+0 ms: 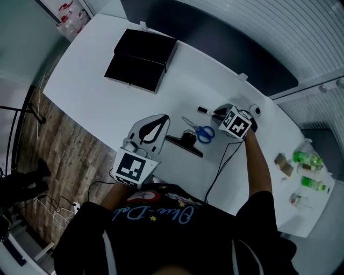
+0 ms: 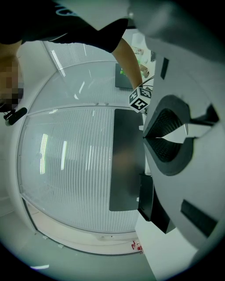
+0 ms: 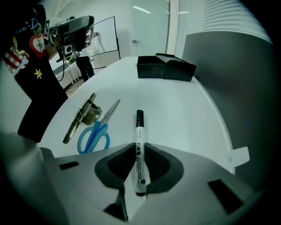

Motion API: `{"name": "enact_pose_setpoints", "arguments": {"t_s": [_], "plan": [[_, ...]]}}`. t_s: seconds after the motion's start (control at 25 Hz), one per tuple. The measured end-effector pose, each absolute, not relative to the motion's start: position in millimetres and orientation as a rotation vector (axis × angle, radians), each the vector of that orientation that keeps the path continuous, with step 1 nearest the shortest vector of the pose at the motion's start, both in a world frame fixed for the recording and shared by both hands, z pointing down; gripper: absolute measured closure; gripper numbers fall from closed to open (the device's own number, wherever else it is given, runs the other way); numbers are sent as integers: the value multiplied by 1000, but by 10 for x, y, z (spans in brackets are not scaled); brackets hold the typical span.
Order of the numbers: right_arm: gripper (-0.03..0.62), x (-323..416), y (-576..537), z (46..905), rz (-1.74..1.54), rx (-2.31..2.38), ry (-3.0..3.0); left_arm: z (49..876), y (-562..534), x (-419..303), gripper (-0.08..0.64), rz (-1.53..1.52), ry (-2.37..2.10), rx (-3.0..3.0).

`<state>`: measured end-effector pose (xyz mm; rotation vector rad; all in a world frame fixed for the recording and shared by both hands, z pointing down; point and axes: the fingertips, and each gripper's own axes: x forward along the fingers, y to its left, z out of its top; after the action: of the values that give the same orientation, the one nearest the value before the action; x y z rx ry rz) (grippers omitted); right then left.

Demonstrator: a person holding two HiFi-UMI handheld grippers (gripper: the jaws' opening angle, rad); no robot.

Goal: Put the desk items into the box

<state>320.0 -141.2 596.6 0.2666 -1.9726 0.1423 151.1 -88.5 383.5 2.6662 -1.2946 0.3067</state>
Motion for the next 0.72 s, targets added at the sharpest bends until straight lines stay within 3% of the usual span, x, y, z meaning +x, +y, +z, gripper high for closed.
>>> {"name": "enact_pose_setpoints", "arguments": {"t_s": [0.72], "plan": [[520,3154,-1438,5457,181,540,-2066,3685,-859,1378,551,265,-1307,2686]]}}
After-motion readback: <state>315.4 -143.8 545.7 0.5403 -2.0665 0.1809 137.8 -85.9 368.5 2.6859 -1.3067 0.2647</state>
